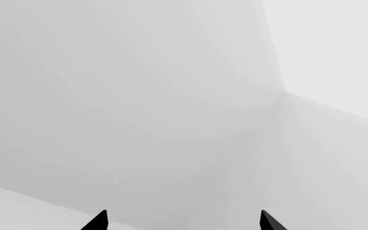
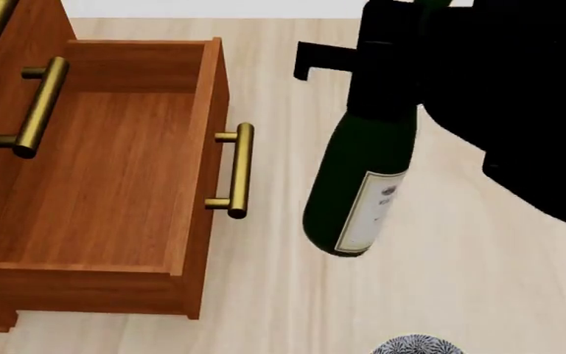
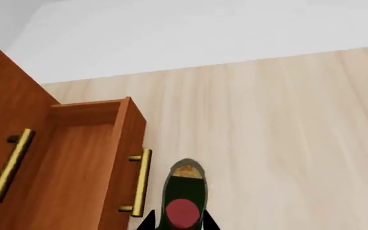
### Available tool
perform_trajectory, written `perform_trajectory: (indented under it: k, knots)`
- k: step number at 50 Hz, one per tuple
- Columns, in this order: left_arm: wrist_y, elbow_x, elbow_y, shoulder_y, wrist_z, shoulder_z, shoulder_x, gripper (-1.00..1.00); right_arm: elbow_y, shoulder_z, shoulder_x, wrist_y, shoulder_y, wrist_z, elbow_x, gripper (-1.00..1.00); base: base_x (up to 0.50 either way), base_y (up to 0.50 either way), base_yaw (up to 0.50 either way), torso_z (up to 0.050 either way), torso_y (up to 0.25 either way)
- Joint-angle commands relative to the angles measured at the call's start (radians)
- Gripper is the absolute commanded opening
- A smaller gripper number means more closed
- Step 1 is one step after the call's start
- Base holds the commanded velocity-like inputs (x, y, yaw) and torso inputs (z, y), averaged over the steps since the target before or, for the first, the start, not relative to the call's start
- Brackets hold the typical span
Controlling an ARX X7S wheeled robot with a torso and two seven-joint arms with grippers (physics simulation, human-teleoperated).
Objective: Put the wine bottle in the bottom drawer of the cabinet.
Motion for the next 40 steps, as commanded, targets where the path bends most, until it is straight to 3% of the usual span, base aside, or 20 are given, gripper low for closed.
perform_trajectory:
  k: [1,12,22,40]
  knots:
    - [0.003,0.006,0.000,0.005,0.000,0.005,0.000,1.00,0.172,-0.094,-0.098,-0.072,0.104,-0.029,0.079,-1.00,0.00,0.00,0.00,0.000,0.000]
    - [0.012,0.008,-0.002,0.009,0.005,0.008,0.001,1.00,0.311,-0.129,-0.181,-0.083,0.189,-0.095,0.042,-1.00,0.00,0.00,0.00,0.000,0.000]
    - [0.014,0.016,0.001,0.011,0.006,0.020,-0.001,1.00,0.523,-0.156,-0.282,-0.077,0.257,-0.243,-0.031,-1.00,0.00,0.00,0.00,0.000,0.001]
    - [0.016,0.018,-0.003,0.011,0.003,0.034,-0.008,1.00,0.696,-0.212,-0.418,-0.094,0.294,-0.467,-0.169,-1.00,0.00,0.00,0.00,0.001,0.001]
